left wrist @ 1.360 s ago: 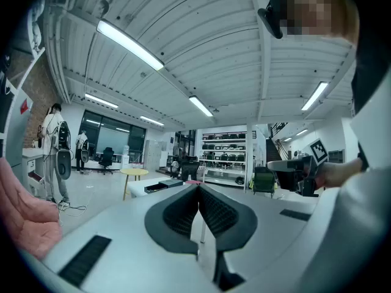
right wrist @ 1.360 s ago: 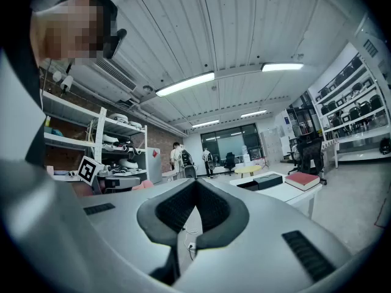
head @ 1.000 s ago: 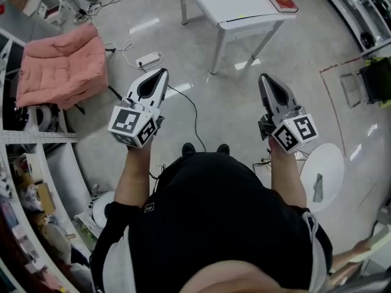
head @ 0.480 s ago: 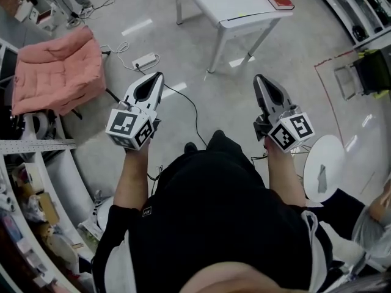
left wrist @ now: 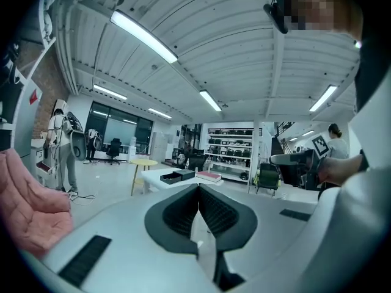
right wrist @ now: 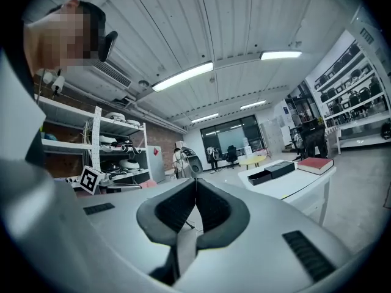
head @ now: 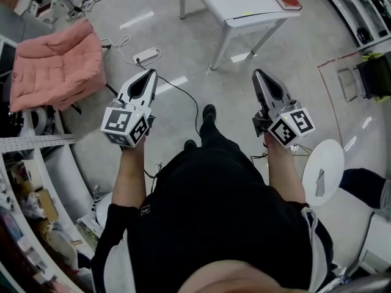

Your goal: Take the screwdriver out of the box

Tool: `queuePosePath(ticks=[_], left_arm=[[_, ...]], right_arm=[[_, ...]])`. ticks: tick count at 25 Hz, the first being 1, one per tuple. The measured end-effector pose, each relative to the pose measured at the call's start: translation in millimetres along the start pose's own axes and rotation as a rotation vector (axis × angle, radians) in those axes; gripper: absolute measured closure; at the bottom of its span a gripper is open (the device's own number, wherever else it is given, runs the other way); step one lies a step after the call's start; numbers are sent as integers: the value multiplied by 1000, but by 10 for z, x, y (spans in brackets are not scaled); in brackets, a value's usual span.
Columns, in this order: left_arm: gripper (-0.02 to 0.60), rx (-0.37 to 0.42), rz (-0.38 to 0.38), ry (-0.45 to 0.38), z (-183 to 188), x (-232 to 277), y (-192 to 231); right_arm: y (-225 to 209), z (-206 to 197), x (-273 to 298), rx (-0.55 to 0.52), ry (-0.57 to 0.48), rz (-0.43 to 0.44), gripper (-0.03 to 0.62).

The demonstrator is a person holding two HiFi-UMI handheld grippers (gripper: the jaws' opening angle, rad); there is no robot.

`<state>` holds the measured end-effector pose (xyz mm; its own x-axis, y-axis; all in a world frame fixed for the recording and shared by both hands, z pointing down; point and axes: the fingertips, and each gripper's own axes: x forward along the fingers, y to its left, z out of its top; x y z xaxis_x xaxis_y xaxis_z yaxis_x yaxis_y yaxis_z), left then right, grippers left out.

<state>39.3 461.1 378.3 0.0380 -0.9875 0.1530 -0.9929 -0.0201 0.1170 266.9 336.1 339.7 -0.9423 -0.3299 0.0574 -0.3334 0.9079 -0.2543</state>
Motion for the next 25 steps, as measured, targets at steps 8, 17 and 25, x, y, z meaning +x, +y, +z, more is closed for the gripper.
queuePosePath(ticks=[8, 17, 25], left_arm=[[568, 10, 34, 58, 4, 669, 299], [568, 24, 75, 63, 282, 1718, 562], [568, 44, 83, 58, 536, 2485, 504]], right_arm=[[-697, -68, 460, 72, 22, -6, 563], [-1657, 132, 1071, 101, 23, 29, 563], [-2337, 426, 1313, 102, -13, 51, 563]])
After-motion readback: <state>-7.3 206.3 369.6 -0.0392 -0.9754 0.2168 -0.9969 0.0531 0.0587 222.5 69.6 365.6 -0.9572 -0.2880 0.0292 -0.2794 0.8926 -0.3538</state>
